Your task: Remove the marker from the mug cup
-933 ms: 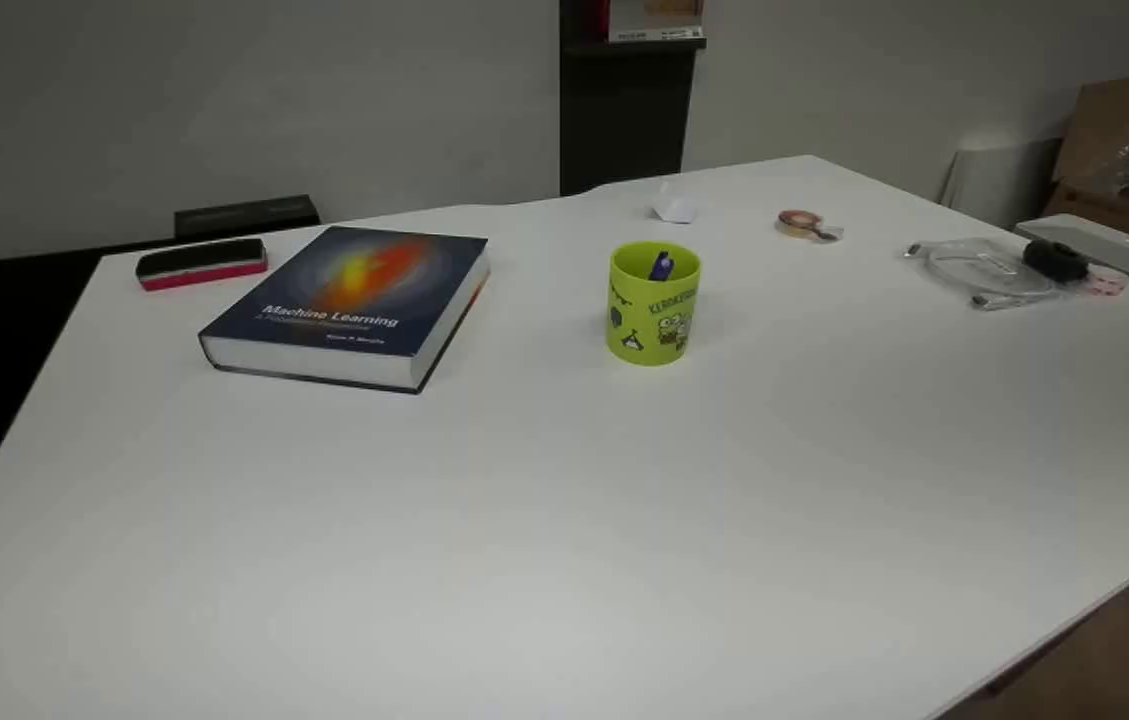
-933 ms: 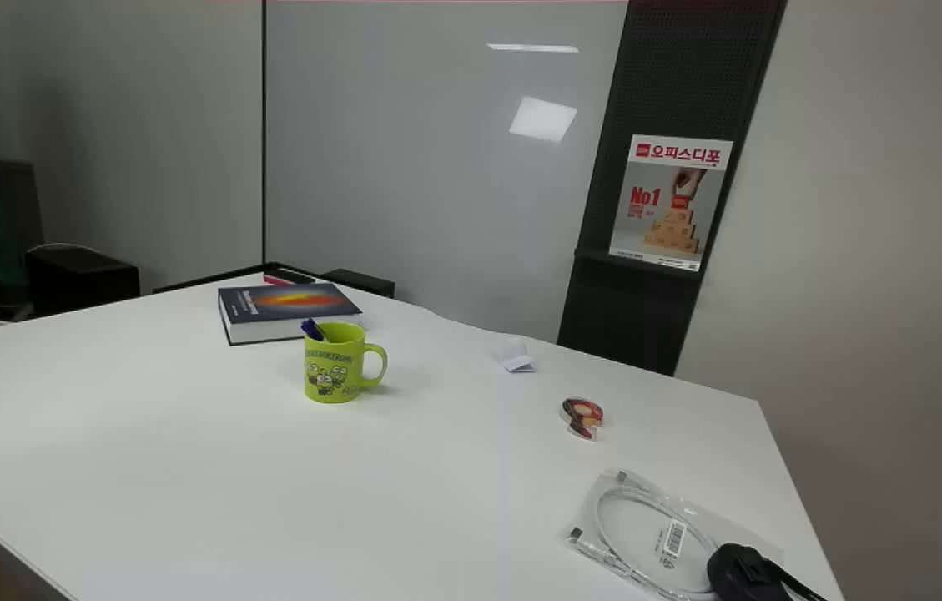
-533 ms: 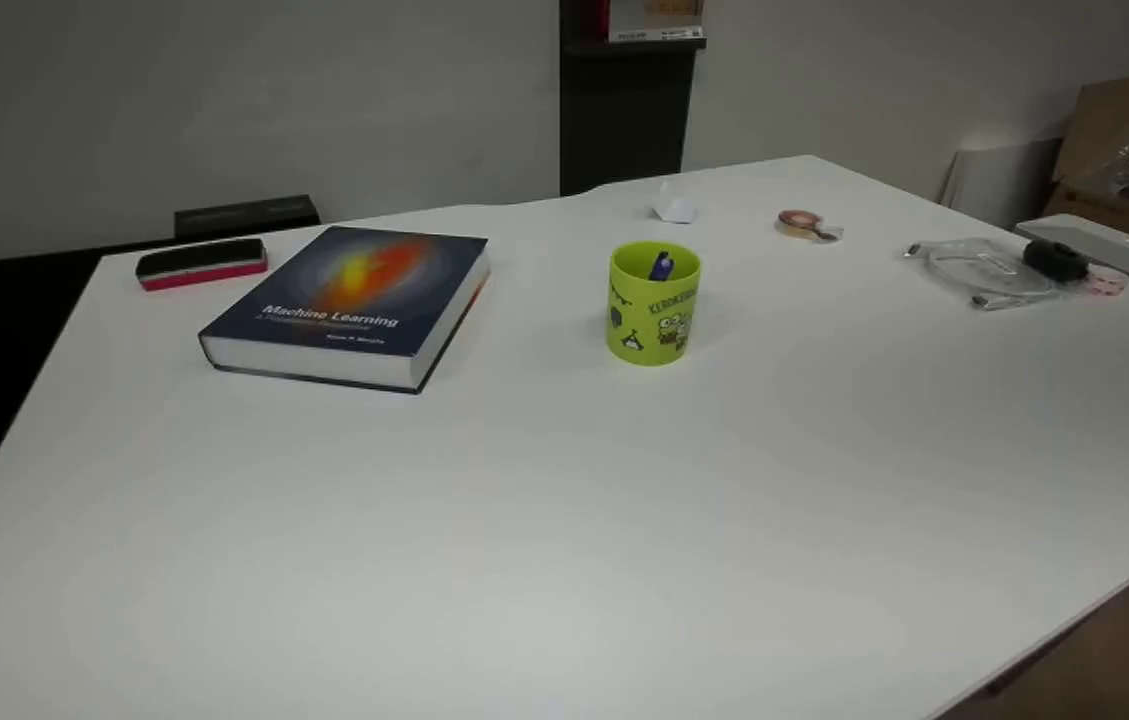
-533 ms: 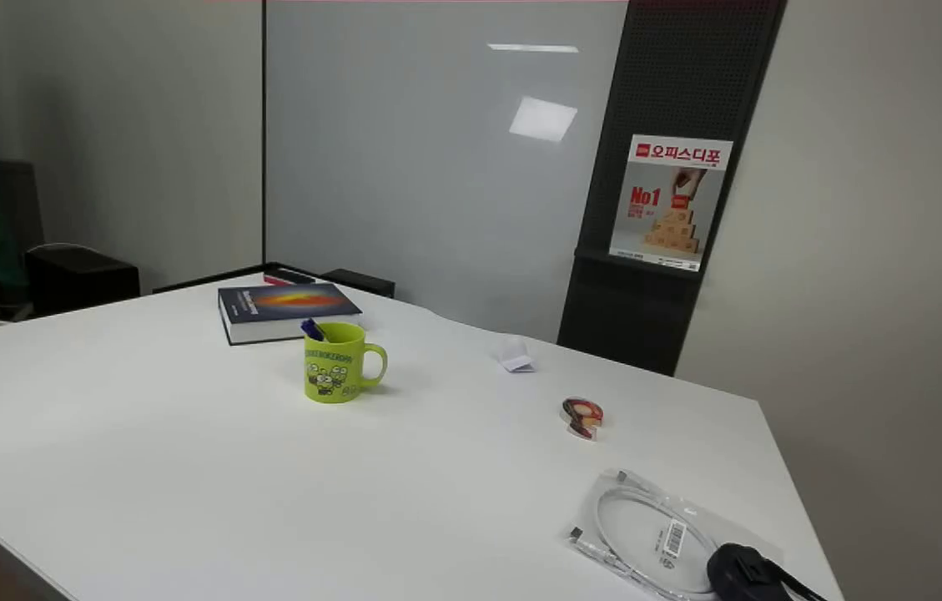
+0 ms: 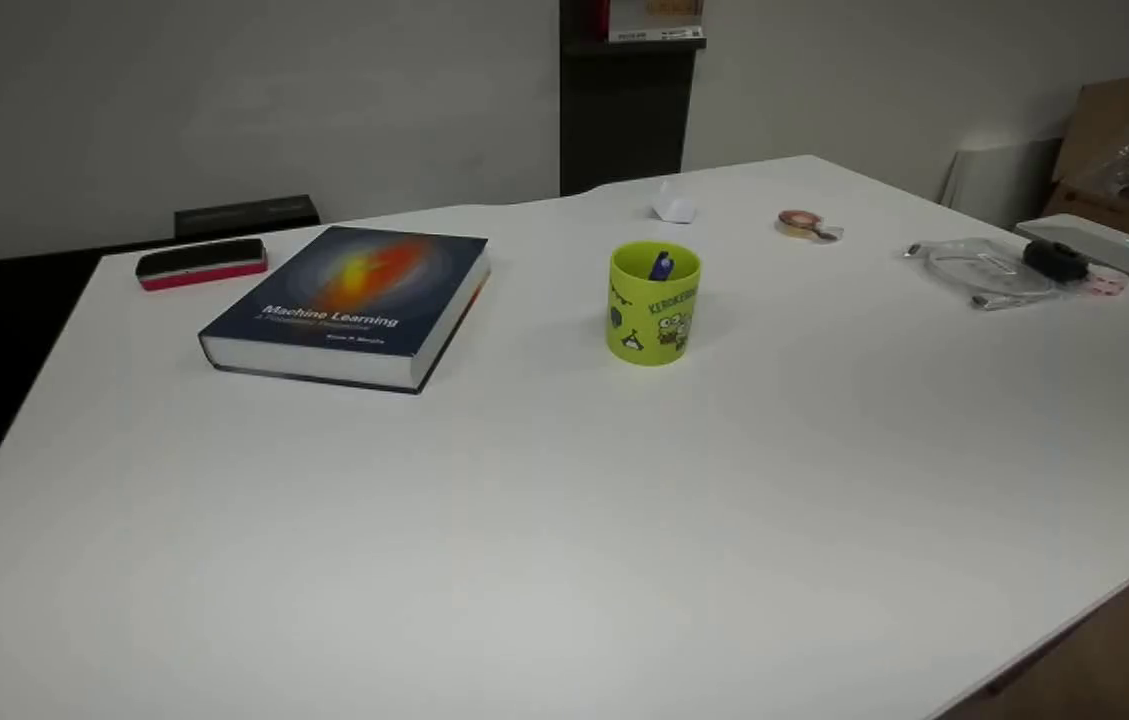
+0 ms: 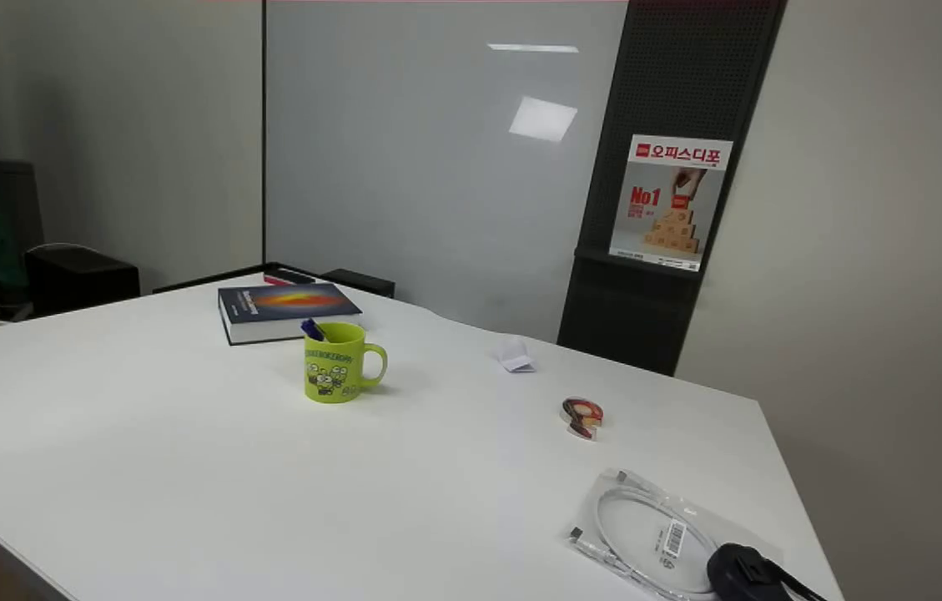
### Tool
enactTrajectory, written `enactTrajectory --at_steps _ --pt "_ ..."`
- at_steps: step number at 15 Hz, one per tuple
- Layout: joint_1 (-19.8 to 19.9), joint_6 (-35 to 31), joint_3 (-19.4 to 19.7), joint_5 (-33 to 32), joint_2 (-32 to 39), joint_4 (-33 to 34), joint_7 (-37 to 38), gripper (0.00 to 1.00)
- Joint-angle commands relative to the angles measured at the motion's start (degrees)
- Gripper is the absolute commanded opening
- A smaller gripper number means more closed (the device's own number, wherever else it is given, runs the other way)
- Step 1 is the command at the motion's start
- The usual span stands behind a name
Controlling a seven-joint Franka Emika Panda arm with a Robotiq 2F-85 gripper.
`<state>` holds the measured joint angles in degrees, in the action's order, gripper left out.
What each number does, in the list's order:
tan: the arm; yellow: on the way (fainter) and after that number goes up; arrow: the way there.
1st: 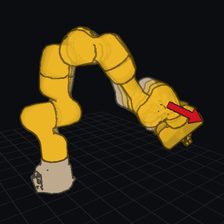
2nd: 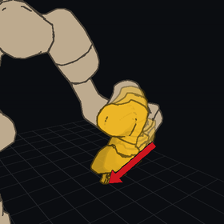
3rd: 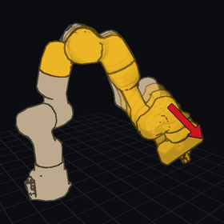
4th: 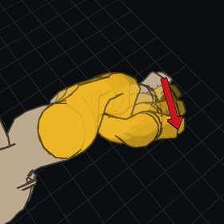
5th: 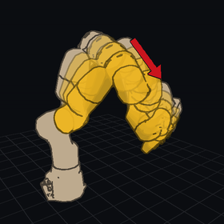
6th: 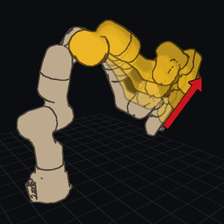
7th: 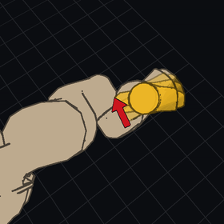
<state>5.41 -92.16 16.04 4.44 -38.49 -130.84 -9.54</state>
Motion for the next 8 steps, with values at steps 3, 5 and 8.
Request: enactTrajectory --at_steps 3,5,8 --pt "1.2 -1.0 -1.3 0.3 0.6 0.0 -0.1 1.00" --pt "0.9 -5.8 -3.0 -0.9 1.1 -1.2 0.0 1.00" --pt "0.1 -16.5 -7.1 -2.9 2.8 -4.6 1.1 1.00"
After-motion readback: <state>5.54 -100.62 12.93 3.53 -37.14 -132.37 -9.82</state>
